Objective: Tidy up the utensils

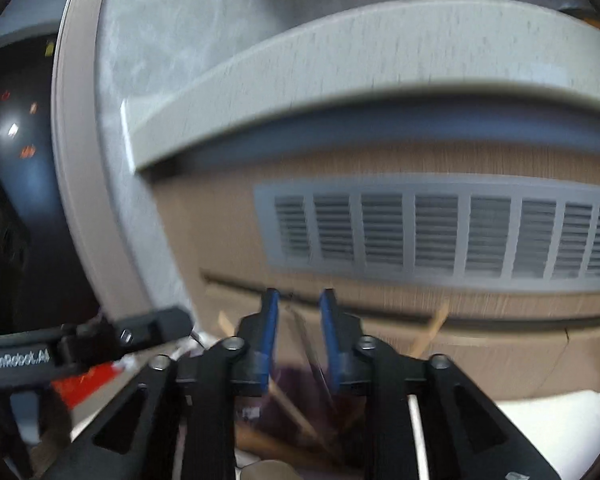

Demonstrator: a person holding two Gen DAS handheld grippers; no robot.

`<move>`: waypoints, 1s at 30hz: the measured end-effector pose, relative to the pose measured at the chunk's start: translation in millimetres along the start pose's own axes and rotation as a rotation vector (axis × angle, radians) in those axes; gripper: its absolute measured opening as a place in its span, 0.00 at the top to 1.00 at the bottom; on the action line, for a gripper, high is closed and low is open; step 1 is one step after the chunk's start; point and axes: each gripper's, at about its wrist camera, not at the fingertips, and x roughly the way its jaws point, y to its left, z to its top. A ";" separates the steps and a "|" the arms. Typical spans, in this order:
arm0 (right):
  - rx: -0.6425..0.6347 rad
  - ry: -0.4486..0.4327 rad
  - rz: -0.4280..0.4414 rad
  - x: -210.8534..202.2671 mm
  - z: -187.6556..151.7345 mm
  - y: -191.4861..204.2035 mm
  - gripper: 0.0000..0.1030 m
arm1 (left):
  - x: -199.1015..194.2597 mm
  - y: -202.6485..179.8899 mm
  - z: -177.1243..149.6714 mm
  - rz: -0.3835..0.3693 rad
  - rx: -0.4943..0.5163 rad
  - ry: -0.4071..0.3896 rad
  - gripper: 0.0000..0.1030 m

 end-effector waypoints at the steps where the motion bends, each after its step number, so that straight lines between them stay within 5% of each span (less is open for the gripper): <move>1: 0.006 0.011 0.009 -8.3 -1.7 -2.6 0.76 | -4.7 -4.0 -3.9 0.023 0.011 -0.002 0.49; 6: -0.002 0.048 0.015 -53.7 -15.2 -9.1 0.75 | -46.9 -26.8 -39.2 0.183 0.077 -0.061 0.48; 12: -0.072 0.044 0.019 -125.3 -60.6 9.3 0.75 | -111.5 -60.7 -119.0 0.406 0.209 -0.150 0.42; 19: -0.089 0.127 0.019 -182.1 -115.3 42.8 0.75 | -165.6 -78.3 -181.9 0.419 0.169 -0.159 0.42; 30: -0.069 0.099 -0.003 -216.7 -143.2 56.0 0.75 | -181.3 -88.3 -205.2 0.473 0.166 -0.132 0.42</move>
